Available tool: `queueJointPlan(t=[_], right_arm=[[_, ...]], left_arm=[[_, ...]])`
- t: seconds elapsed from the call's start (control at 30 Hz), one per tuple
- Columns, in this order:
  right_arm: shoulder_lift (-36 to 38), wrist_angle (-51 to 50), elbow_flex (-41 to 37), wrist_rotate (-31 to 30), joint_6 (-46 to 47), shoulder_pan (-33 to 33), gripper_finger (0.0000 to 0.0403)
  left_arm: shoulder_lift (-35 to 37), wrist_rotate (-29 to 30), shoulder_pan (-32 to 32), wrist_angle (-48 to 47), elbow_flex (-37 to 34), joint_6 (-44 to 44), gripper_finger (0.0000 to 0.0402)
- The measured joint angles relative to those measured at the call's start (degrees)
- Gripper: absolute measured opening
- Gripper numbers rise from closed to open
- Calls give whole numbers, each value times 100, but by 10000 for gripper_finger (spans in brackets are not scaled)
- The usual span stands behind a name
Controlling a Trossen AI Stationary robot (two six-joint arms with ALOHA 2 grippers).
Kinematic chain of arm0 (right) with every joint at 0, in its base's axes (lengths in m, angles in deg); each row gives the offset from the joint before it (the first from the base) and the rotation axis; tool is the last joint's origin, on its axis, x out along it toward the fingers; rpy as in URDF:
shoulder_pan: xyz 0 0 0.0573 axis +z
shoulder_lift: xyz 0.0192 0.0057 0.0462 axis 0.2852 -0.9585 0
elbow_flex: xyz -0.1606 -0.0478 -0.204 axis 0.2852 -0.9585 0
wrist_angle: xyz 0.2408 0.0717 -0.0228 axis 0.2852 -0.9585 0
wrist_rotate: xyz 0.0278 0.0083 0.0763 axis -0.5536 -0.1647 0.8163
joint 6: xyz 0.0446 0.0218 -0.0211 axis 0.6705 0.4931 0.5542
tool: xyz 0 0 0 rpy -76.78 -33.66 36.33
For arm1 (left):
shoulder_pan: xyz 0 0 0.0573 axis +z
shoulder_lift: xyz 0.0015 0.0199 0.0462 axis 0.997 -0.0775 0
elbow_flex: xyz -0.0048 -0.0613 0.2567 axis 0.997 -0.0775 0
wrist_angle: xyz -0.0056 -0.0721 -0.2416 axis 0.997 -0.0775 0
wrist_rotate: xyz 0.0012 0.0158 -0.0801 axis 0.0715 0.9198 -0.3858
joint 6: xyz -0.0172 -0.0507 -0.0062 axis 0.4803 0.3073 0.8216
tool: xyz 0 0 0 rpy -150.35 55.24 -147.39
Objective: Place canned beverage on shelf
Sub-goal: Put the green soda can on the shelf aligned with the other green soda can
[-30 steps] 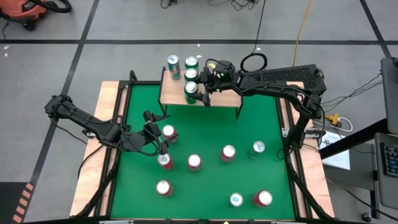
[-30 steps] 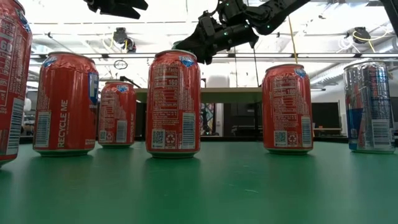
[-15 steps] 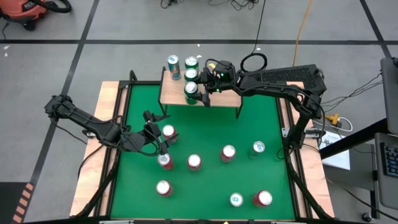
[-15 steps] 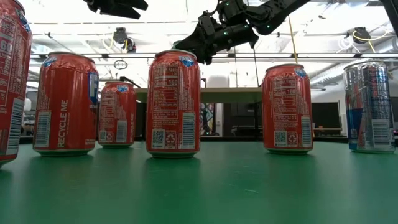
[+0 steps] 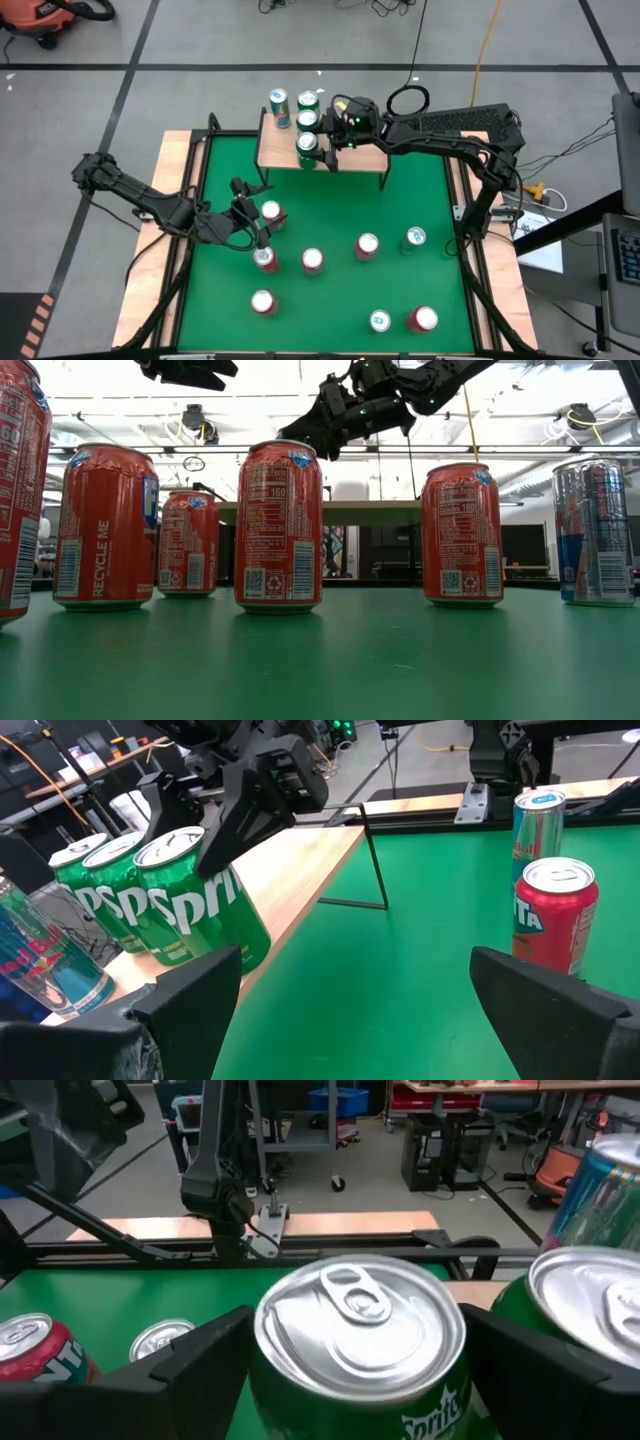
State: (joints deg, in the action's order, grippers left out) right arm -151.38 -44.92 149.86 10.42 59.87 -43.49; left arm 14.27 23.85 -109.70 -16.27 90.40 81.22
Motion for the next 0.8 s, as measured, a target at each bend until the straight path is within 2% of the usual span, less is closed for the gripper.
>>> queueJointPlan(t=[0.8], right_arm=[[125,491,-2,31,-15,11,332]], left_arm=[[0,-136,0,-23,-95,-9,384]])
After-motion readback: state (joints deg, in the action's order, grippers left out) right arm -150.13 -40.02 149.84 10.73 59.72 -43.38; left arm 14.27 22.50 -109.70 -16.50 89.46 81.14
